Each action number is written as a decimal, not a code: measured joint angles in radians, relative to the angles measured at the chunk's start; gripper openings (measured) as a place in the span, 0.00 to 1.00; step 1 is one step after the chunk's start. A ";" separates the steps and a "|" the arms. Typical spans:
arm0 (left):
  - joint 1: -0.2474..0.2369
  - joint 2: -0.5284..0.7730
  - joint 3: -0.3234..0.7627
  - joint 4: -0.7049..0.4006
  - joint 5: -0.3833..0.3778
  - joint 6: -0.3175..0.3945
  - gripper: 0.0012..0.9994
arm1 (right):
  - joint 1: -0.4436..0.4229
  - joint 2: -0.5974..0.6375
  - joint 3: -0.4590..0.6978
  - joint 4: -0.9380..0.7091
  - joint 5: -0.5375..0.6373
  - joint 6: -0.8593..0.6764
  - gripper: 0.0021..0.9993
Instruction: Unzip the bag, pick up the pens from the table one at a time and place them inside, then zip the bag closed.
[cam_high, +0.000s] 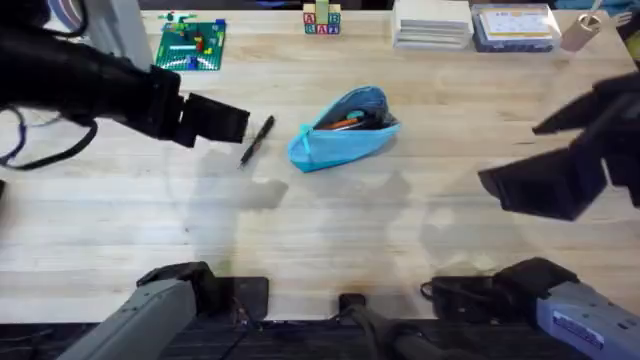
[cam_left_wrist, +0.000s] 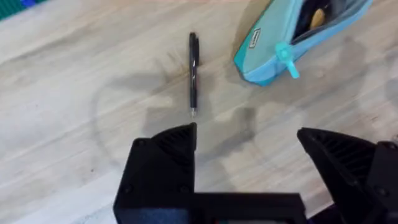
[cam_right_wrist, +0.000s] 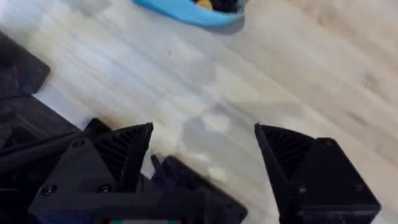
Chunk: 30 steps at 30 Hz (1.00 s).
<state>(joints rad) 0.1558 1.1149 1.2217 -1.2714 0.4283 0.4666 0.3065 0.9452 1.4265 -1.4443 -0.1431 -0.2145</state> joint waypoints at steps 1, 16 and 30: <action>0.000 0.015 0.000 0.001 -0.006 -0.005 1.00 | 0.000 -0.005 0.000 -0.014 0.002 0.008 1.00; -0.114 0.311 0.000 0.130 -0.197 -0.030 1.00 | 0.000 -0.206 -0.267 0.077 0.062 0.096 1.00; -0.241 0.648 0.000 0.280 -0.375 -0.033 1.00 | 0.000 -0.206 -0.298 0.083 0.068 0.107 1.00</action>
<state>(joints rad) -0.0856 1.7628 1.2217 -0.9913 0.0529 0.4332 0.3065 0.7394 1.1282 -1.3617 -0.0746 -0.1078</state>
